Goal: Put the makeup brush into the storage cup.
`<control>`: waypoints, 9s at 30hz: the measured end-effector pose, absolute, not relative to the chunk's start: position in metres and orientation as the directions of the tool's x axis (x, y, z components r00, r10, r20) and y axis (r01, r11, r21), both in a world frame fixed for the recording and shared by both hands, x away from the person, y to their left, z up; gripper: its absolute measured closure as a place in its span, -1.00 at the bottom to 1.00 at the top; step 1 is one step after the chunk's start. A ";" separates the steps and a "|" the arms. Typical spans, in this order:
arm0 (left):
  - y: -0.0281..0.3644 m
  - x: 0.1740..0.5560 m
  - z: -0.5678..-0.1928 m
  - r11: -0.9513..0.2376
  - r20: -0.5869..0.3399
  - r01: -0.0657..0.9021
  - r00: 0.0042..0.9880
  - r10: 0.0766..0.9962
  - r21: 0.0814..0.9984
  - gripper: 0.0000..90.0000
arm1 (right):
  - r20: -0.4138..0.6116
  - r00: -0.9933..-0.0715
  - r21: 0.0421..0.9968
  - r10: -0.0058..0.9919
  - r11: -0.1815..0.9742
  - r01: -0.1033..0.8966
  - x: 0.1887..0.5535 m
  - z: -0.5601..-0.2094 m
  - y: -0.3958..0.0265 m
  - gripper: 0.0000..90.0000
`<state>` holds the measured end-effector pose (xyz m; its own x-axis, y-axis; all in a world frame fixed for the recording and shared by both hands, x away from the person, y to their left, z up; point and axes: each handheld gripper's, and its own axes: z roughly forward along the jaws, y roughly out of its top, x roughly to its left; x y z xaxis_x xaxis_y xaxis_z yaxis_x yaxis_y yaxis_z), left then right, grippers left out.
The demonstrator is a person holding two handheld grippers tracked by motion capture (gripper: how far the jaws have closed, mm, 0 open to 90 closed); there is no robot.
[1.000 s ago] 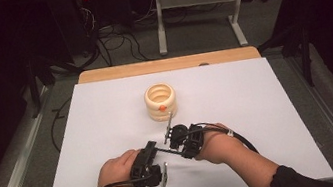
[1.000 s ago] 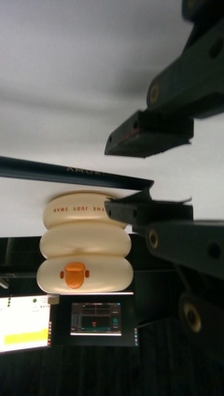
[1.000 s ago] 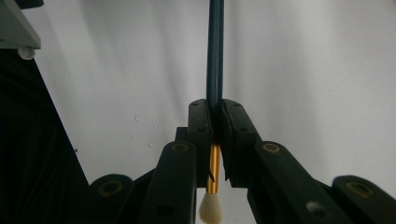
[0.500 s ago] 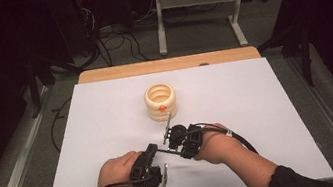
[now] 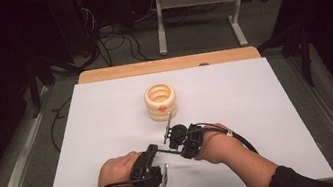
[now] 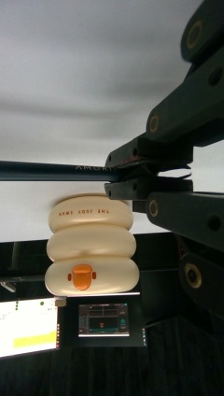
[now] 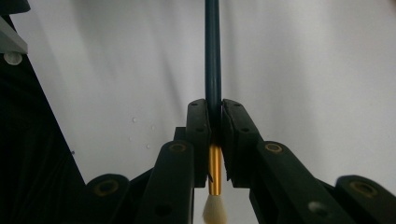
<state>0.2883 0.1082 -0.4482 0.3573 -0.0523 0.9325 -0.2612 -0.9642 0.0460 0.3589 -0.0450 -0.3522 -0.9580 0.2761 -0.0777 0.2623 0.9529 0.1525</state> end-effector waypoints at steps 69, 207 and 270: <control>0.119 0.302 -0.444 -0.981 0.901 -0.155 0.433 0.041 0.119 0.90 | -0.111 -0.922 0.123 0.372 0.925 0.359 0.375 -0.351 -0.113 -0.51; 0.204 0.343 -0.436 -0.187 -0.118 0.363 0.675 0.728 0.913 0.90 | -0.055 -0.542 0.840 0.839 0.333 0.429 0.348 -0.413 -0.243 -0.94; 0.163 0.335 -0.390 -0.163 -0.071 0.247 0.724 0.686 0.955 0.90 | -0.056 -0.716 0.934 0.696 0.289 0.208 0.342 -0.354 -0.150 -0.58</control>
<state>0.3348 0.1634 -0.3899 0.7243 0.6858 -0.0709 0.2474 -0.1625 0.9552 0.3423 -0.1495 -0.3535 -0.7163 0.6956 -0.0558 0.2082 0.2893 0.9343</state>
